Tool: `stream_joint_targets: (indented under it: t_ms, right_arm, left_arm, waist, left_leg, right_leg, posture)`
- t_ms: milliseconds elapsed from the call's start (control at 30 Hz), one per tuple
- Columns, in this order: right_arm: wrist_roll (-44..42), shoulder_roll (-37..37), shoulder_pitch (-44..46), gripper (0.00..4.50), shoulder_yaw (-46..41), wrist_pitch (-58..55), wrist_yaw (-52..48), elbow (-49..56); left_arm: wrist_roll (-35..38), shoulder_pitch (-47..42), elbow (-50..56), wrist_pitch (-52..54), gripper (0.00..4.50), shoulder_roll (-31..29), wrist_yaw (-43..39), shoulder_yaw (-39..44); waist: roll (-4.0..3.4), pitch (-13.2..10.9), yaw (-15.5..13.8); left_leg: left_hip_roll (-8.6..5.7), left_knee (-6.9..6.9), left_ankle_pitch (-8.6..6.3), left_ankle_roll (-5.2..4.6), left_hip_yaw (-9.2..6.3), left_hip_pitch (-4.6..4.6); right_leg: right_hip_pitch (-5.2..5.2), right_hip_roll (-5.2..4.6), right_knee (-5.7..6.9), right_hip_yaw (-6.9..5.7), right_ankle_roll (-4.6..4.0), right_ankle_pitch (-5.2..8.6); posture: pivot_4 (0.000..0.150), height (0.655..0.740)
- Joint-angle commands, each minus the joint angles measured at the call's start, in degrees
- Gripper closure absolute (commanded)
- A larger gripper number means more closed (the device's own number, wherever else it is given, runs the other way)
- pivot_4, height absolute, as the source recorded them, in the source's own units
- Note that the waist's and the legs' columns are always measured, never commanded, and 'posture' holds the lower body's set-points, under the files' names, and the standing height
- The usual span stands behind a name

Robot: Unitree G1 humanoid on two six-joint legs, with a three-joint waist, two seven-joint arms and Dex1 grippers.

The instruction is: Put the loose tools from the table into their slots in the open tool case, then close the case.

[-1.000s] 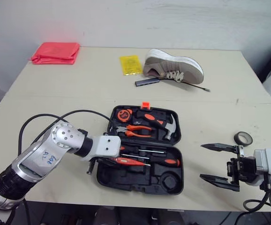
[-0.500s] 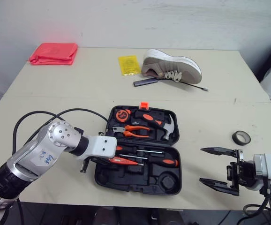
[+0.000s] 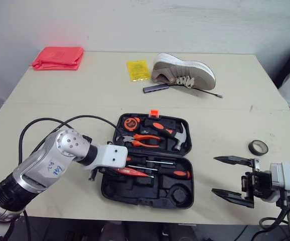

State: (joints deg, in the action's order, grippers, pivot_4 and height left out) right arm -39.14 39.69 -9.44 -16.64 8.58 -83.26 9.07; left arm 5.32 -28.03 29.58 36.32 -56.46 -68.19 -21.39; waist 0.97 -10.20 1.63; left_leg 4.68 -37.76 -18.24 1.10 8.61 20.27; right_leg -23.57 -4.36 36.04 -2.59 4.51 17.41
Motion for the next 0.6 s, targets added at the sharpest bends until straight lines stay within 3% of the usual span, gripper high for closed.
stream_joint_targets:
  t_ms: [33, 200, 300, 367, 400, 600]
  right_arm:
    - [-0.5, 0.2, 0.5, 0.00, -0.3, -0.7, 1.0, 2.7]
    - [-0.8, 0.8, 0.8, 0.00, -0.1, -2.7, 2.4, 4.8]
    - [-0.8, 0.7, 1.3, 0.00, 0.2, -3.9, 3.3, 5.7]
    - [-0.7, 0.6, 1.6, 0.00, 0.4, -4.6, 3.7, 6.1]
    - [-0.6, 0.5, 1.9, 0.00, 0.6, -4.8, 3.9, 6.2]
    - [0.0, 0.3, 3.2, 0.00, 1.1, -5.4, 4.5, 5.7]
  left_arm:
    - [8.3, 0.7, 6.3, 2.0, 2.43, -0.6, -3.2, 6.8]
    - [12.9, 4.9, 4.9, -4.0, 2.43, 1.4, -1.4, 15.0]
    - [14.6, 10.8, 0.7, -10.4, 3.27, 6.0, 0.9, 19.2]
    - [13.7, 14.1, -2.4, -15.4, 4.21, 8.6, 1.9, 19.7]
    - [13.6, 15.6, -3.6, -17.3, 4.42, 9.5, 1.8, 19.5]
    - [10.0, 19.2, -10.5, -23.3, 4.42, 14.2, 5.0, 16.2]
  waist:
    - [0.01, 0.0, -0.1]
    - [0.01, 0.0, -0.1]
    - [-0.01, 0.0, 0.0]
    - [0.01, 0.0, -0.1]
    - [0.01, 0.0, -0.1]
    - [0.02, 0.0, -0.2]
  left_leg:
    - [0.01, -0.04, 0.01, 0.02, 0.00, 0.05]
    - [0.00, -0.25, 0.05, 0.10, -0.03, 0.10]
    - [-0.01, -0.25, -0.01, -0.02, 0.00, 0.06]
    - [0.02, -0.25, -0.01, -0.01, -0.03, 0.09]
    - [0.02, -0.25, -0.01, -0.01, -0.02, 0.08]
    - [0.00, -0.25, -0.07, -0.11, -0.01, 0.09]
  right_leg:
    - [-0.03, -0.01, 0.00, 0.00, 0.00, 0.00]
    - [0.02, -0.05, 0.00, -0.01, 0.06, -0.03]
    - [0.04, -0.06, 0.00, 0.02, 0.08, -0.04]
    - [0.03, -0.04, 0.00, -0.01, 0.08, -0.04]
    - [0.02, -0.04, 0.00, -0.01, 0.08, -0.04]
    - [0.04, -0.10, -0.02, -0.02, 0.09, -0.05]
  posture:
    - [0.150, 0.7400]
    - [0.150, 0.7400]
    - [0.150, 0.7400]
    - [0.150, 0.7400]
    - [0.150, 0.7400]
    - [0.150, 0.7400]
